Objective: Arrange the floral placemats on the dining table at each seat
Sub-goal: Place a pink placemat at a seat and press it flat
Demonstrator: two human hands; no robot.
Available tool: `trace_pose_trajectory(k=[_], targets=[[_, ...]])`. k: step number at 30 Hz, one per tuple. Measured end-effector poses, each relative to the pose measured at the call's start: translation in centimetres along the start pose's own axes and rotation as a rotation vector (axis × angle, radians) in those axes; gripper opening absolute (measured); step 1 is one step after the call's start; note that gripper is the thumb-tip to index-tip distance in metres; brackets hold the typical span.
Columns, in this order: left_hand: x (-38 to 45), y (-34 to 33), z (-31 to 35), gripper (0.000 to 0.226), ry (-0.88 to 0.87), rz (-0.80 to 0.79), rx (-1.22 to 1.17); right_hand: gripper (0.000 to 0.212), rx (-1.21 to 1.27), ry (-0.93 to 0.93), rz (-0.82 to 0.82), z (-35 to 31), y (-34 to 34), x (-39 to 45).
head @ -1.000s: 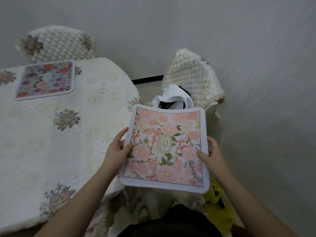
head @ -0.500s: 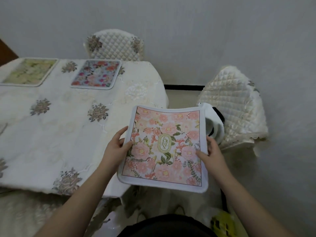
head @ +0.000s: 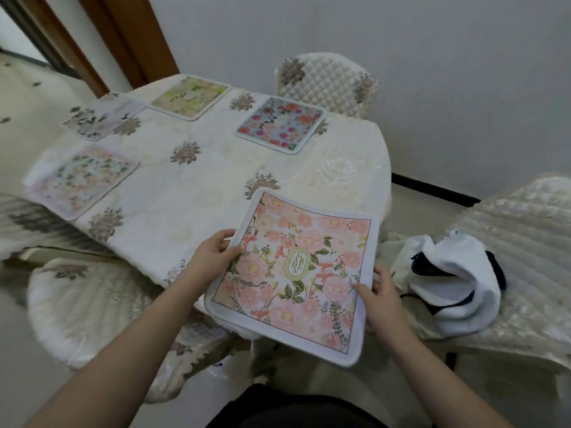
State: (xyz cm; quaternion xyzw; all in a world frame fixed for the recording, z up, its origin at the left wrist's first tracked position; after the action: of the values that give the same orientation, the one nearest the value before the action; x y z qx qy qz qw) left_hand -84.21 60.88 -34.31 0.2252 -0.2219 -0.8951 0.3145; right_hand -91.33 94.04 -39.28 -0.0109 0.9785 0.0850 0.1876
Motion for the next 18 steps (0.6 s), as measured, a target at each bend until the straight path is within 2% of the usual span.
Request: trace_pose_trajectory(k=[4,10,18], targets=[[1.9,3.2,-2.0,0.022,0.014,0.041,-0.016,0.033,-0.031,-0.030,-0.066,0.0,-4.5,0.2],[6.6,8.1,-4.6,0.026,-0.026,0.090,0.029,0.035,-0.078,-0.067,-0.114,-0.6,-11.7,0.0],[15.2,14.1,-8.3,0.026,-0.085,0.098,0.163,0.025,-0.119,-0.123,-0.210,-1.3,-21.5,0.1]])
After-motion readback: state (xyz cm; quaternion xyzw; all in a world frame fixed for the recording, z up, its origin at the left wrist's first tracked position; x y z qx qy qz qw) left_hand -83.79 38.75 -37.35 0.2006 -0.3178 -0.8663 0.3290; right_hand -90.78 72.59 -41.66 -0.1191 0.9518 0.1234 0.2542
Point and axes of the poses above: each hand's wrist, its own x-axis towards the middle knuckle, its own y-axis out of the back of the hand, z = x × y, the point moved 5 cm from there along x, towards the middle knuckle, and after that the axes turned 13 degrees about z, right-handed, at the moved point
